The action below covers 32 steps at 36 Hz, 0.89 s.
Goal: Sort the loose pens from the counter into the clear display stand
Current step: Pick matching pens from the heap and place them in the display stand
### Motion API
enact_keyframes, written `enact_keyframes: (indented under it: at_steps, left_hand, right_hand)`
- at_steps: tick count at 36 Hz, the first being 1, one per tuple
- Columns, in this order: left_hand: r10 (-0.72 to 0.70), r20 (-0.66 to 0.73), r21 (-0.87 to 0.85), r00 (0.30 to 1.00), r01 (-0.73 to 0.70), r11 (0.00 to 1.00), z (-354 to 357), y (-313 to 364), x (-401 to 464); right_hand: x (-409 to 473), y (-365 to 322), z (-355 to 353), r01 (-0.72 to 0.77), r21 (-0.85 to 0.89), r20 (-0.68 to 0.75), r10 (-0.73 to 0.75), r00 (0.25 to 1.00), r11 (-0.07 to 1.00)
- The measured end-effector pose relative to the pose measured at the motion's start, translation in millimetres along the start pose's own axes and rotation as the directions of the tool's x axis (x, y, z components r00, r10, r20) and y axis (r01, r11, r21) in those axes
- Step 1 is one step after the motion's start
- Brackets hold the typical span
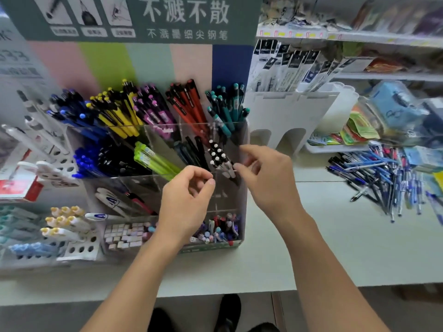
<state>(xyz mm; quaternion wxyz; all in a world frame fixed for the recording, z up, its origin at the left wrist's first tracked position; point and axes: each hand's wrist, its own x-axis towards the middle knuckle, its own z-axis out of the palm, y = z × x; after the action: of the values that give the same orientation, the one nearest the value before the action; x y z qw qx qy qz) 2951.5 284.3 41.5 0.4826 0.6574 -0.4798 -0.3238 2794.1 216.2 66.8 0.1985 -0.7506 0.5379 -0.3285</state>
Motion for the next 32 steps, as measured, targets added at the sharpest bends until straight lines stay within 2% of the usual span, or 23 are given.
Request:
enact_keyframes:
  at_steps: [3, 6, 8, 10, 14, 17, 22, 27, 32]
  left_hand:
    - [0.001, 0.105, -0.038, 0.994, 0.003, 0.999, 28.4, 3.7, -11.2]
    - [-0.01, 0.27, -0.011, 0.963, 0.013, 1.0, 69.6, 8.3, -16.8]
    - [-0.055, 0.363, 0.002, 0.93, 0.058, 0.998, 97.8, 9.8, -19.0]
    - [-0.09, 0.451, 0.028, 0.888, 0.087, 0.996, 123.4, 9.2, -20.3]
    - [-0.129, 0.571, 0.125, 0.811, 0.069, 0.99, 164.9, 6.6, -17.4]
    - [-0.182, 0.612, 0.197, 0.769, 0.075, 0.978, 196.0, 9.1, -11.4]
    - [-0.18, 0.646, 0.315, 0.742, -0.045, 0.948, 255.0, 12.6, 0.3]
    - [-0.154, 0.62, 0.422, 0.769, -0.162, 0.892, 339.3, 21.8, 21.9]
    - [-0.137, 0.556, 0.505, 0.82, -0.202, 0.839, 459.0, 24.7, 52.3]
  right_hand:
    - [-17.7, 12.7, -19.5, -0.028, 0.124, -0.148, 0.046, 0.988, 0.992]
    - [-29.1, 47.5, -26.3, -0.231, 0.219, -0.178, 0.272, 0.946, 0.948]
    - [-36.3, 81.9, -31.6, -0.419, 0.246, -0.162, 0.463, 0.872, 0.874]
    - [-46.3, 115.2, -39.9, -0.576, 0.277, -0.141, 0.626, 0.767, 0.769]
    - [-72.1, 162.0, -67.8, -0.746, 0.315, -0.134, 0.805, 0.577, 0.587]
    - [-84.0, 190.9, -89.6, -0.786, 0.347, -0.119, 0.855, 0.504, 0.511]
    - [-88.0, 244.0, -117.9, -0.829, 0.292, -0.086, 0.876, 0.474, 0.477]
    - [-72.5, 321.5, -151.5, -0.84, 0.338, -0.1, 0.904, 0.415, 0.423]
    - [-40.9, 421.8, -178.8, -0.863, 0.254, -0.049, 0.897, 0.44, 0.437]
